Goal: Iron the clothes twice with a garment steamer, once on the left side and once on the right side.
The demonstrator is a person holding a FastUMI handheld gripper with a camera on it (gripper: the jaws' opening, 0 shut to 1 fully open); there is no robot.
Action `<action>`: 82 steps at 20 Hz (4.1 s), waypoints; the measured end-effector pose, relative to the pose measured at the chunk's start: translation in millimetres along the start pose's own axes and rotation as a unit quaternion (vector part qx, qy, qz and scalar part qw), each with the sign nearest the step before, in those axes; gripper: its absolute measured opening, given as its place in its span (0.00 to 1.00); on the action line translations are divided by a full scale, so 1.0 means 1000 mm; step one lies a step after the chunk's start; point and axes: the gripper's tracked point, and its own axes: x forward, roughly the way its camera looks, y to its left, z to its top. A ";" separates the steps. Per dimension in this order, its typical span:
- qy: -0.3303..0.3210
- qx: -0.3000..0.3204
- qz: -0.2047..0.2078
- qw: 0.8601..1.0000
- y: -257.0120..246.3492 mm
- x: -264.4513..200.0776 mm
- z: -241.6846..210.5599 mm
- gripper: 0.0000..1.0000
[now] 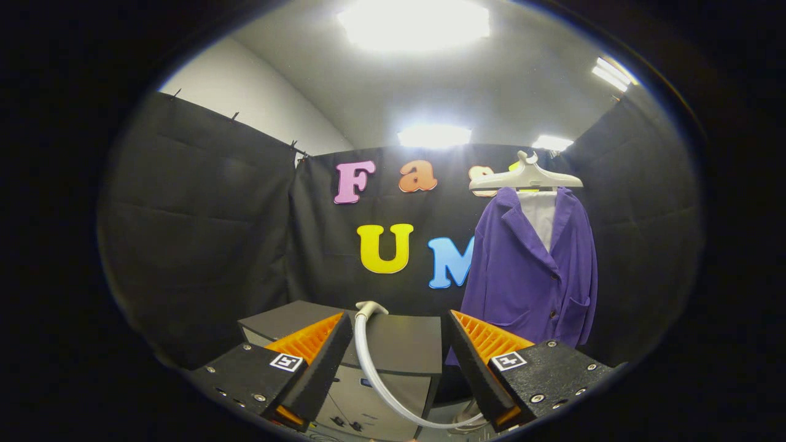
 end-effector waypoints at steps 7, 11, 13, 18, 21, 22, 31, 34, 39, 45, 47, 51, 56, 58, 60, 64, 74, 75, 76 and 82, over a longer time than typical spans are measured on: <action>0.025 0.083 0.050 0.995 0.023 -0.001 0.009 0.94; 0.045 0.040 0.039 0.997 0.026 0.049 0.007 0.94; 0.062 0.040 0.043 0.996 0.042 0.080 0.012 0.94; 0.113 0.083 0.017 0.990 0.069 0.161 0.020 0.94; 0.151 0.098 -0.010 0.984 0.078 0.216 0.010 0.94; 0.171 0.095 -0.020 0.980 0.082 0.231 0.002 0.94; 0.323 0.070 -0.041 0.943 0.095 0.353 -0.088 0.95; 0.385 0.052 -0.046 0.920 0.091 0.378 -0.130 0.95; 0.455 0.071 -0.043 0.887 0.093 0.407 -0.176 0.95; 0.481 0.094 -0.058 0.870 0.088 0.416 -0.203 0.90; 0.487 0.087 -0.070 0.866 0.085 0.412 -0.208 0.82; 0.481 0.056 -0.083 0.871 0.085 0.408 -0.211 0.53; 0.431 0.085 -0.108 0.892 0.080 0.404 -0.213 0.46; 0.419 0.080 -0.106 0.898 0.081 0.402 -0.211 0.40; 0.414 0.072 -0.103 0.902 0.081 0.401 -0.211 0.39; 0.396 0.071 -0.085 0.911 0.081 0.391 -0.198 0.39; 0.252 0.051 -0.056 0.965 0.030 0.283 -0.105 0.38; 0.232 0.050 -0.049 0.970 0.025 0.271 -0.092 0.38; 0.214 0.039 -0.044 0.975 0.019 0.257 -0.080 0.38; 0.142 0.020 -0.062 0.988 -0.026 0.208 -0.023 0.38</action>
